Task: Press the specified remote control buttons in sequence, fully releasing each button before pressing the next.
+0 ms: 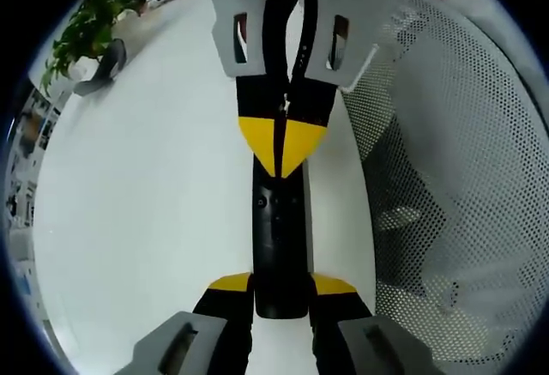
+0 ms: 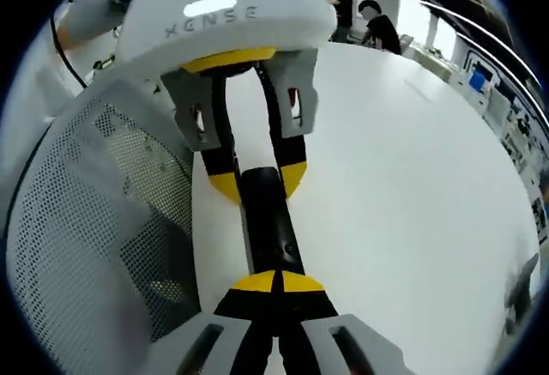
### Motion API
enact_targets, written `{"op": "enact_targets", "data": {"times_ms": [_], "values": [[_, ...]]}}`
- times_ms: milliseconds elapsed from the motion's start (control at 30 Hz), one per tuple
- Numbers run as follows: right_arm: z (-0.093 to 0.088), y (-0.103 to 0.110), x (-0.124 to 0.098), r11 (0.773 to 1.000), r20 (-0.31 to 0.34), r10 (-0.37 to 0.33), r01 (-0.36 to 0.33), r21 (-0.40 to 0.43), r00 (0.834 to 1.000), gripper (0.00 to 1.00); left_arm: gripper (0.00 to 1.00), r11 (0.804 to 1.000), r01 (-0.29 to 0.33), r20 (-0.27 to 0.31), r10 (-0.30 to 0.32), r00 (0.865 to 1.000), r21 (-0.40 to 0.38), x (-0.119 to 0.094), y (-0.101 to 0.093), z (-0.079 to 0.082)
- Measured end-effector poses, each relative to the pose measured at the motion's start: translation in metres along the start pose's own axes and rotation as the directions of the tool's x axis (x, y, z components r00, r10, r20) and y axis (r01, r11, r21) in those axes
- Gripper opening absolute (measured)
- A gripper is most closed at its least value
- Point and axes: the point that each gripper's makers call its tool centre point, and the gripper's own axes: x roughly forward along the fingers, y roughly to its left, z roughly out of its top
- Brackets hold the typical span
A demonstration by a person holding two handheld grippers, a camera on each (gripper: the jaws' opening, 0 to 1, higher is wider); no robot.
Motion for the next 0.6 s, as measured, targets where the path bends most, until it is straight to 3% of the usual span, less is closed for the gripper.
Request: {"op": "enact_targets", "data": {"times_ms": [467, 600], "values": [[-0.0032, -0.0043, -0.0004, 0.998, -0.04, -0.008, 0.01, 0.066, 0.999, 0.0, 0.24, 1.0, 0.005, -0.004, -0.005, 1.0, 0.009, 0.0004, 0.0005, -0.0004], [-0.0039, -0.0055, -0.0012, 0.992, -0.032, 0.01, -0.006, 0.124, 0.999, 0.0, 0.24, 1.0, 0.007, 0.002, -0.007, 1.0, 0.012, 0.0005, 0.0005, -0.0005]]}}
